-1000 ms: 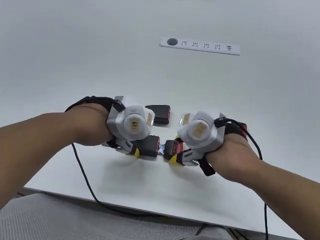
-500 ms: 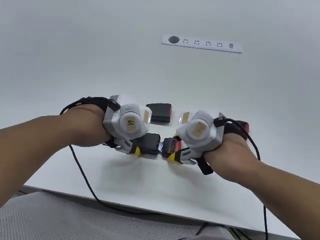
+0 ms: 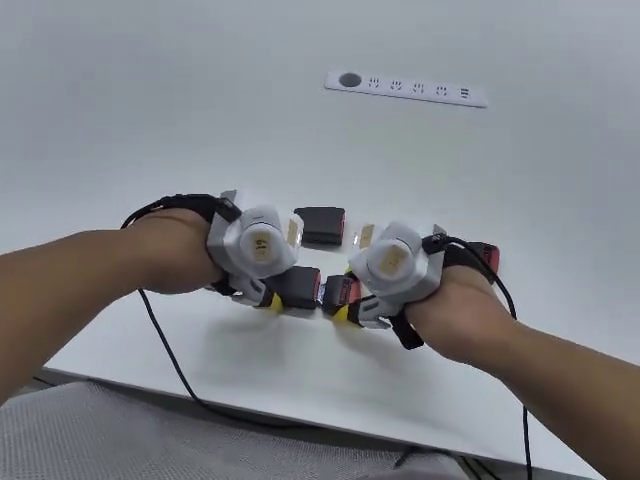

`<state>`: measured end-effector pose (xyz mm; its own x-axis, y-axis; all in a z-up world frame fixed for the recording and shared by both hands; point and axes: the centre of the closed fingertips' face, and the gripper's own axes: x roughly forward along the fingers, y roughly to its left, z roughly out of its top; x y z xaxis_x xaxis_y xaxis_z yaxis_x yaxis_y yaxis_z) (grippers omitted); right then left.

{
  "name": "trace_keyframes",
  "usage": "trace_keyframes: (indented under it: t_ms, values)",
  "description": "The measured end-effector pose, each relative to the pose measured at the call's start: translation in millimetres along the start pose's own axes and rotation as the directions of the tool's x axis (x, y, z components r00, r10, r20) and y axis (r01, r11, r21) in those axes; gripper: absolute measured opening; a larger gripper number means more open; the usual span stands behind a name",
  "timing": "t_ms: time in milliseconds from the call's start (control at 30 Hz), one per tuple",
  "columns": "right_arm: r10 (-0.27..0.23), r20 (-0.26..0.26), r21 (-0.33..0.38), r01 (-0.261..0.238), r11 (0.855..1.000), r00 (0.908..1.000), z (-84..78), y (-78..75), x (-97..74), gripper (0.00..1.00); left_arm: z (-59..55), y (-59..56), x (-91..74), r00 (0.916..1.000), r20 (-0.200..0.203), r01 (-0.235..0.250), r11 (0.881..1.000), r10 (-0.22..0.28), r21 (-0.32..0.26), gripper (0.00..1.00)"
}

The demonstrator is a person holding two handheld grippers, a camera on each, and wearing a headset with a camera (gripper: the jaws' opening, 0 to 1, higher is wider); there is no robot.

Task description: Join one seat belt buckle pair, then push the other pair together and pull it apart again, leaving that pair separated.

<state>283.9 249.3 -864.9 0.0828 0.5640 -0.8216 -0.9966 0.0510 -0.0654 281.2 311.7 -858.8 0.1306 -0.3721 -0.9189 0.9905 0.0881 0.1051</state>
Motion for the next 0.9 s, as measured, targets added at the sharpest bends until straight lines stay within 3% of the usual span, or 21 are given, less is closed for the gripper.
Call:
trace_keyframes:
  t_ms: [67,267,667,900]
  values:
    - [0.0,-0.002,-0.027,0.0,1.0,1.0,0.3,-1.2,-0.8,0.33,-0.4,-0.1,-0.8,0.9999,0.012,0.006,1.0,-0.006,0.006,0.31]
    - [0.01,0.006,-0.004,-0.01,1.0,0.9999,0.6,-2.5,-1.4,0.33,-0.1,0.4,0.0,0.9999,-0.005,0.015,1.0,-0.015,-0.007,0.31]
    - [0.024,0.026,0.001,-0.024,1.0,0.9994,3.0,-1.4,-0.4,0.33,-0.5,0.5,1.0,0.9998,0.007,0.017,1.0,-0.017,-0.012,0.31]
    - [0.026,0.034,0.024,-0.027,0.999,0.9991,5.1,-0.5,-1.5,0.34,-0.7,0.1,1.6,0.9998,-0.007,0.016,1.0,-0.016,-0.018,0.32]
